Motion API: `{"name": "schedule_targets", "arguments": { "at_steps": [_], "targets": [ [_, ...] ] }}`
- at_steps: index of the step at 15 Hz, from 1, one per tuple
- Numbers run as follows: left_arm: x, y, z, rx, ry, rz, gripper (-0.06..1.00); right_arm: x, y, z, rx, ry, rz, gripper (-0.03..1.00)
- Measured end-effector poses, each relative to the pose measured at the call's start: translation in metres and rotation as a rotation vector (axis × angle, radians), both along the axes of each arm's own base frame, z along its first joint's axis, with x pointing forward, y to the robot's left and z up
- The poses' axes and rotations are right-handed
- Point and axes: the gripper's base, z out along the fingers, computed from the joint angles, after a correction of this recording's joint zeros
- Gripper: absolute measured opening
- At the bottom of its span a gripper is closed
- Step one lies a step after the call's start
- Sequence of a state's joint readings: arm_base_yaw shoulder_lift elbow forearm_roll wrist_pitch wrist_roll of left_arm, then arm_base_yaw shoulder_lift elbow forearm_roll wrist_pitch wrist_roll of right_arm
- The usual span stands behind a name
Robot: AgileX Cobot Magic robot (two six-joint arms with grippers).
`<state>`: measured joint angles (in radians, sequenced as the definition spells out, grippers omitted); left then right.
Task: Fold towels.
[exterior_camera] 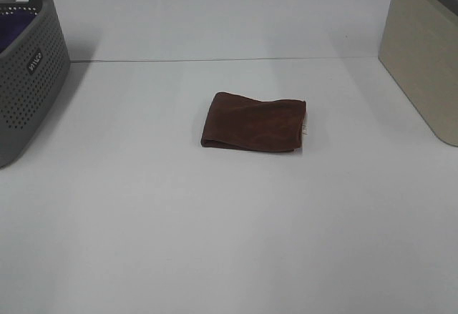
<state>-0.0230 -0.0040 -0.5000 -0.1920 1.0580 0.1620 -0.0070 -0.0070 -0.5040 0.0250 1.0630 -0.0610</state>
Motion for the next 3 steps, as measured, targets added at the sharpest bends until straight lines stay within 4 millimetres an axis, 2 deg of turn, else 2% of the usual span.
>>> {"name": "schedule_targets", "arguments": {
  "at_steps": [3],
  "targets": [
    [0.0, 0.0, 0.0, 0.0, 0.0, 0.0, 0.76, 0.0, 0.0, 0.0, 0.0, 0.0, 0.0, 0.76]
  ]
}}
